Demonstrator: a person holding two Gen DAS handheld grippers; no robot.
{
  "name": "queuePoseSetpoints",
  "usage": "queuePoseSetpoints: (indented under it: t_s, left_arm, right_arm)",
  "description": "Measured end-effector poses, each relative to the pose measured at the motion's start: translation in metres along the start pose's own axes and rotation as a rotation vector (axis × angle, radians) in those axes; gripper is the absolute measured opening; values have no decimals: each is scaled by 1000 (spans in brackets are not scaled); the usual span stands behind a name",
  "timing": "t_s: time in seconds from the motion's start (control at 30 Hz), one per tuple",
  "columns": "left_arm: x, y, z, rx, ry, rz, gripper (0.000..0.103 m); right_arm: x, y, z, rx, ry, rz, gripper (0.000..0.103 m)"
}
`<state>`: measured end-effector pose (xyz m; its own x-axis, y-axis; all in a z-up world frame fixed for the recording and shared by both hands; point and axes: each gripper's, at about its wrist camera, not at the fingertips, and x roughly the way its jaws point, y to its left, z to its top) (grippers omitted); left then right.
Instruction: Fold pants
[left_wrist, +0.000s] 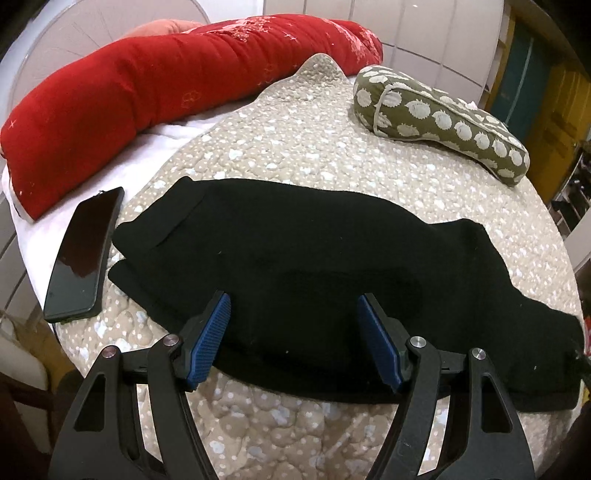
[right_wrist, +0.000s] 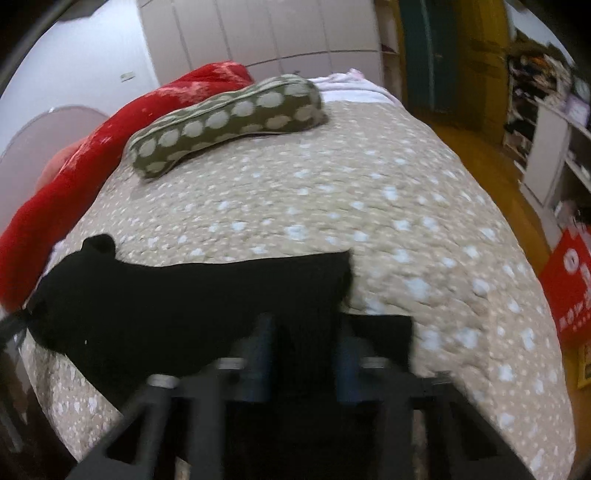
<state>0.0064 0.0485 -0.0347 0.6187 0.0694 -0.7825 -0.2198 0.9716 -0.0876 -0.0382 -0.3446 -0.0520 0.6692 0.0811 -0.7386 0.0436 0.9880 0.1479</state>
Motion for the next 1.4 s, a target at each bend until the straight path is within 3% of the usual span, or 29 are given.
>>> queuePoseSetpoints:
  t_s: [0.13,0.2,0.37,0.4,0.43,0.47,0.5,0.57,0.7,0.77,0.8,0.93,1.03,1.23,1.4]
  left_arm:
    - [-4,1,2,-3,-7,-10,72]
    - [-5,2,2,-1,-7,-11,72]
    - [-4,2,0,0,6,-6,72]
    - [-6,3,0,2,4,-10,72]
    - [-8,3,-1,3,-2,-13,72]
    - [-11,5,-1,2,-11,-10,72]
    - [-12,6,-1,-1,-15,-7,72]
    - [-12,9,1,-17,-13,-9,72]
    - [-12,9,-2,-27,5,-19,72]
    - [-14,8,-4,-14,2,-12,72]
    - [-15,8,-4,-13,2,-6,72]
    - [-19,9,0,-26,0,-6,72]
    - [-23,7,1,-18,-12,-5,72]
    - [-9,-7,-8,29,11,10,72]
    - [-15,-16,-9,60,-26,9,72]
  right_arm:
    - [-39,-3,-1,8,-58,24,8]
    - [-59,-14,-4,22,-73,-10,8]
    - [-27,-37,-18,80,21,-107,10]
    - [-22,-39,-20,89,34,-114,17]
    - [-25,-43,-23,119,23,-106,35]
    - [-31,-47,-26,149,3,-97,46]
    - [-39,-53,-28,180,-16,-96,53]
    - [-46,-61,-28,220,-31,-93,53]
    - [-25,-54,-30,242,20,17,52]
    - [-16,-43,-33,225,5,43,30]
    - [-15,-35,-32,187,-19,17,17]
    - [-35,-18,-11,63,-98,-42,14]
    - [-53,-16,8,-21,-154,-136,12]
    - [1,-22,2,-70,-36,-298,6]
    - [-25,-45,0,59,-78,-254,15]
